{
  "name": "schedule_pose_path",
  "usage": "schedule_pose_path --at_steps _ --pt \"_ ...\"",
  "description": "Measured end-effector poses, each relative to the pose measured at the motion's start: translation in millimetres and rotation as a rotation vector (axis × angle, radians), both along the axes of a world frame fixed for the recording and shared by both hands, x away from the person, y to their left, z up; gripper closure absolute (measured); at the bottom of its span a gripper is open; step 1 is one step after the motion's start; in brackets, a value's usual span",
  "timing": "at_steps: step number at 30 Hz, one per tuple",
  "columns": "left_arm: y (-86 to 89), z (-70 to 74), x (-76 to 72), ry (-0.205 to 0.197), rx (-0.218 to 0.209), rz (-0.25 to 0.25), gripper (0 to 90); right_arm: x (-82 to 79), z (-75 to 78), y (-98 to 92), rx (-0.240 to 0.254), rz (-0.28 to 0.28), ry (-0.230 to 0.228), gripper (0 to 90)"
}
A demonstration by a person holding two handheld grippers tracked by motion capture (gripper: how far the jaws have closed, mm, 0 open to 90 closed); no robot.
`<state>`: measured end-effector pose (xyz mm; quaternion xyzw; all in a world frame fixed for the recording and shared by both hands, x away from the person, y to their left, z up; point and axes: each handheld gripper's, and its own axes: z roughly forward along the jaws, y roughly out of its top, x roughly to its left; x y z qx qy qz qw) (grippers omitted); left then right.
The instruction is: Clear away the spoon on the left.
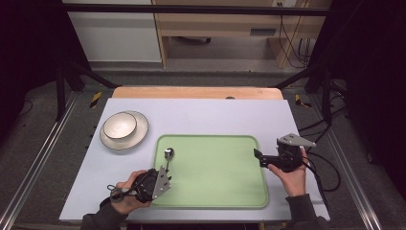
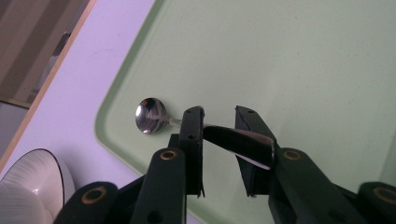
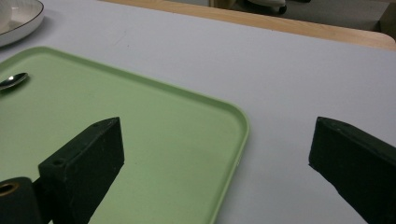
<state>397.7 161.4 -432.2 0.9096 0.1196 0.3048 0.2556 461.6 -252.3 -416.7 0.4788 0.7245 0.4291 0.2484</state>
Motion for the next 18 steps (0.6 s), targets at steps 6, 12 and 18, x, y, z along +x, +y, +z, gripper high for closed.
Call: schedule_pose_path --at_steps 6,12,18 --pt "-0.8 -1.1 -0.2 0.005 0.006 -0.003 71.7 0.5 -0.1 0.3 -0.001 0.001 0.002 3.6" --pt "-1.5 -2.6 -0.5 0.013 0.008 -0.006 70.1 0.7 0.1 0.7 -0.006 0.002 -0.002 3.6" --pt "-3.0 -6.1 -0.8 0.026 0.020 -0.010 68.2 0.7 -0.3 1.2 -0.006 0.002 0.002 3.6"
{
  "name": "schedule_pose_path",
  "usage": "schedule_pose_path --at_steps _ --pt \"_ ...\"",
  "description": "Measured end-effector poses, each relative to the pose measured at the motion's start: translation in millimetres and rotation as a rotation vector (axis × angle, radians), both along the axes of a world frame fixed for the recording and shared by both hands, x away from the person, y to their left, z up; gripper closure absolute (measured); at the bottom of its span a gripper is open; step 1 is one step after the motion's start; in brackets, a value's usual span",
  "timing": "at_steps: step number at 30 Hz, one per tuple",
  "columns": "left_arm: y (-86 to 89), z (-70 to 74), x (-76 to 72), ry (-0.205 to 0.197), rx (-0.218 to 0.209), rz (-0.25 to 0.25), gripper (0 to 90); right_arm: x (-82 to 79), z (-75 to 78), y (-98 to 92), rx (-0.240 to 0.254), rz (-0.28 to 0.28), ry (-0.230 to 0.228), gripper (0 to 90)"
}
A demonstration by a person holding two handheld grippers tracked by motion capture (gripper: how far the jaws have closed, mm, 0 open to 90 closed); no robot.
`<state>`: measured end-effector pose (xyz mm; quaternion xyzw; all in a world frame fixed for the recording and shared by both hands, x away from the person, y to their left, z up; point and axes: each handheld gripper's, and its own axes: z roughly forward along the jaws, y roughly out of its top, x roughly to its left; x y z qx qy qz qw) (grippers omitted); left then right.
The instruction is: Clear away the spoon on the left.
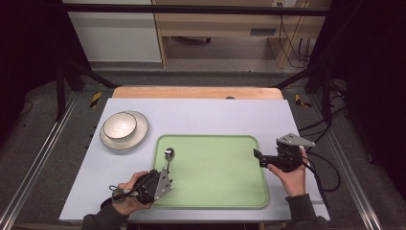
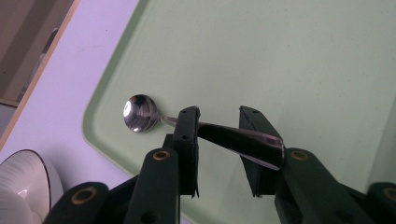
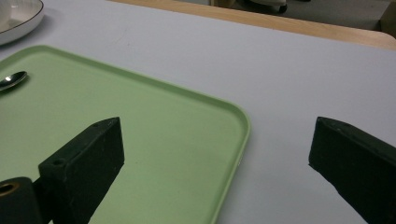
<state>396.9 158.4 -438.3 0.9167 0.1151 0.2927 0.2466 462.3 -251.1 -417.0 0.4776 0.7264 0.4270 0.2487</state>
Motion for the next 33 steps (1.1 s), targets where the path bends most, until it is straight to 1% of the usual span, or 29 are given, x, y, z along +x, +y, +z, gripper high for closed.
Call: schedule_pose_path --at_steps 12,18,21,23,28,33 --pt "-1.3 -4.3 -0.2 0.018 0.006 -0.002 64.4 -0.2 -0.1 0.4 0.002 -0.003 0.003 3.6" --pt "-2.0 -6.6 0.1 0.035 0.010 -0.004 61.9 0.0 -0.4 0.4 -0.002 -0.003 0.004 3.6" --pt "-1.9 -7.5 0.2 0.043 0.021 -0.005 60.8 -0.2 -0.3 0.7 0.002 -0.001 0.004 3.6" --pt "-1.6 -8.0 0.4 0.055 0.006 -0.008 59.8 0.4 -0.2 0.0 0.006 0.005 0.002 3.6" --pt "-1.5 -9.5 0.6 0.068 0.001 -0.012 57.7 0.9 0.0 -1.4 0.013 0.003 0.005 3.5" --pt "-1.1 -11.2 0.9 0.074 0.008 -0.008 55.9 1.2 -1.1 -0.1 0.006 0.007 0.009 3.4"
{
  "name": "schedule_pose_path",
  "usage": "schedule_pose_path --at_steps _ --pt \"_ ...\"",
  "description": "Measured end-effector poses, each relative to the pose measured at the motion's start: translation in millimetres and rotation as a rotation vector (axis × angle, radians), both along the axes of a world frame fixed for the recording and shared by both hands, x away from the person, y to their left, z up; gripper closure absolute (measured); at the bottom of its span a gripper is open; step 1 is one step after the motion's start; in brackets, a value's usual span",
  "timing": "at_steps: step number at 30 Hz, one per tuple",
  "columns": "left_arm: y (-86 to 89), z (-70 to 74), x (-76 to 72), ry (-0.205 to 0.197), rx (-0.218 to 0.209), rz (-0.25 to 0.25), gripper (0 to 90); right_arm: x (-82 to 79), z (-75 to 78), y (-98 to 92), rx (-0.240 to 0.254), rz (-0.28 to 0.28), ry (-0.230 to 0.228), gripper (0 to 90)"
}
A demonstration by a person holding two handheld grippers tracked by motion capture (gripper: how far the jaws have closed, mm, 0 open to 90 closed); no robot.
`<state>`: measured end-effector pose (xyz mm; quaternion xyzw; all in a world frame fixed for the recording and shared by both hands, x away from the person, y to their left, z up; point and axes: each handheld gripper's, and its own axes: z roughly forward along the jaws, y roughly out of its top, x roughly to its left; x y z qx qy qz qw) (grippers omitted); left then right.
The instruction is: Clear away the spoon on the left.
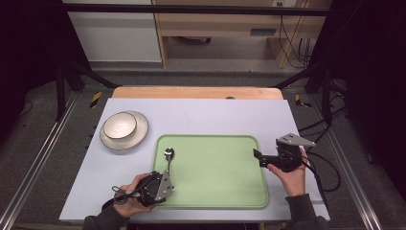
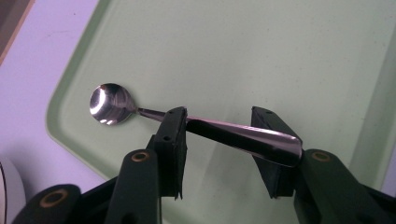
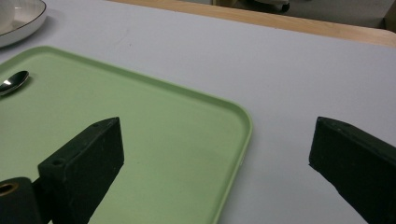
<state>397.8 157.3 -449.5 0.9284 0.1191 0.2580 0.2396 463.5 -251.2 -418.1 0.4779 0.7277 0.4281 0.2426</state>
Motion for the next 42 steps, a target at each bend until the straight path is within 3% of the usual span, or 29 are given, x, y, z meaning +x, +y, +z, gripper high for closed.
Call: schedule_pose_path --at_steps 18,29,42 --pt "0.2 -3.0 2.2 0.039 0.011 0.011 47.0 0.6 -0.5 0.2 -0.008 -0.008 0.009 1.7" --pt "0.9 -0.3 1.7 0.063 -0.010 0.023 37.8 -0.2 0.9 -1.0 0.004 -0.014 0.006 0.6" --pt "1.0 1.1 0.3 0.087 -0.020 0.013 33.2 -0.7 1.7 -1.7 -0.002 -0.019 0.002 0.4"
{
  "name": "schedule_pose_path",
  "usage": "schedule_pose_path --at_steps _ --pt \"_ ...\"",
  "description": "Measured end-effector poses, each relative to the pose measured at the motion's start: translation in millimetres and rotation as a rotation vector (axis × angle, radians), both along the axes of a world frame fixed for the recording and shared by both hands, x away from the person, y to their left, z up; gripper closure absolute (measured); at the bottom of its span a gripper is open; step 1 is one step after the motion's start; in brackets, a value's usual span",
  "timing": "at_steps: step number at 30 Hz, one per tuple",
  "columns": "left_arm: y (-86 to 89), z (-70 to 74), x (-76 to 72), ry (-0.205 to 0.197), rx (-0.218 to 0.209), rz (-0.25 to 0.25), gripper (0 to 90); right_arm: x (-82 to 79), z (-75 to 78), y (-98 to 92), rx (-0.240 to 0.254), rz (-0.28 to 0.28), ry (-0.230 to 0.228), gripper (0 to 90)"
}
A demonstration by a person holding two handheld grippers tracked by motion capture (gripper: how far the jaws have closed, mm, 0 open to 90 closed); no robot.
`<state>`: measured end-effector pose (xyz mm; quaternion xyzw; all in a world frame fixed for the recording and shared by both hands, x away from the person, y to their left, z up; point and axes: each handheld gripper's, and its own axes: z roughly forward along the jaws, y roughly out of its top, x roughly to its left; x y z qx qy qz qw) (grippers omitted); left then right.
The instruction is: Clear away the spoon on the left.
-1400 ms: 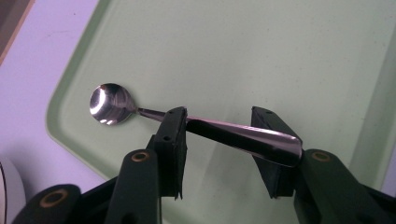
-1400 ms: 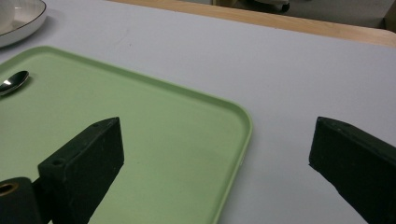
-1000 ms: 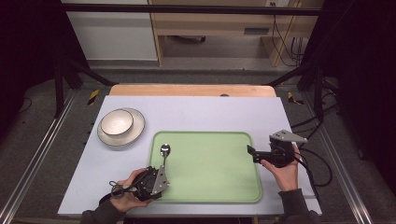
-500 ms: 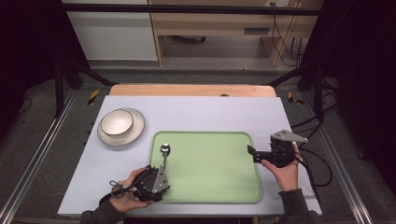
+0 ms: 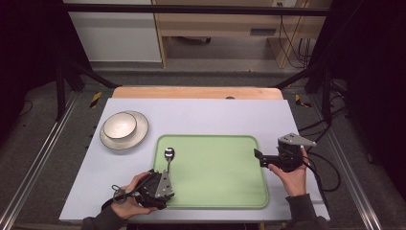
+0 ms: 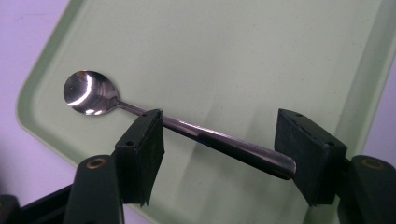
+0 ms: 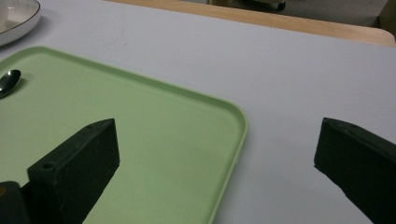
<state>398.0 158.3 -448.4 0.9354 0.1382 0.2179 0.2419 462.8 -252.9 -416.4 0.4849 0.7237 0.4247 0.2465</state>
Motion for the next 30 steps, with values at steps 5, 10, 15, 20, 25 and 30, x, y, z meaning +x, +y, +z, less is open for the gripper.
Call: schedule_pose_path --at_steps 5,10,15,20,25,30 --pt "0.4 1.1 -0.3 -0.001 -0.006 -0.002 32.1 0.3 -0.4 0.1 -0.006 0.002 0.001 0.4" --pt "0.6 4.6 -1.6 -0.007 -0.022 -0.006 30.8 0.2 -0.3 0.2 -0.008 0.001 0.000 0.4" --pt "3.4 6.2 0.7 -0.011 -0.033 0.013 29.4 -0.2 0.3 -0.1 -0.007 0.000 -0.002 0.4" --pt "10.8 12.0 4.3 -0.039 -0.096 0.060 29.2 -0.6 0.8 -0.4 -0.001 -0.004 -0.007 0.4" --pt "23.1 19.1 9.6 -0.059 -0.195 0.141 28.8 -1.6 2.2 -1.6 0.003 -0.008 -0.015 0.4" --pt "38.9 25.3 13.4 -0.086 -0.335 0.238 28.6 -2.6 3.8 -3.5 0.004 -0.013 -0.025 0.4"
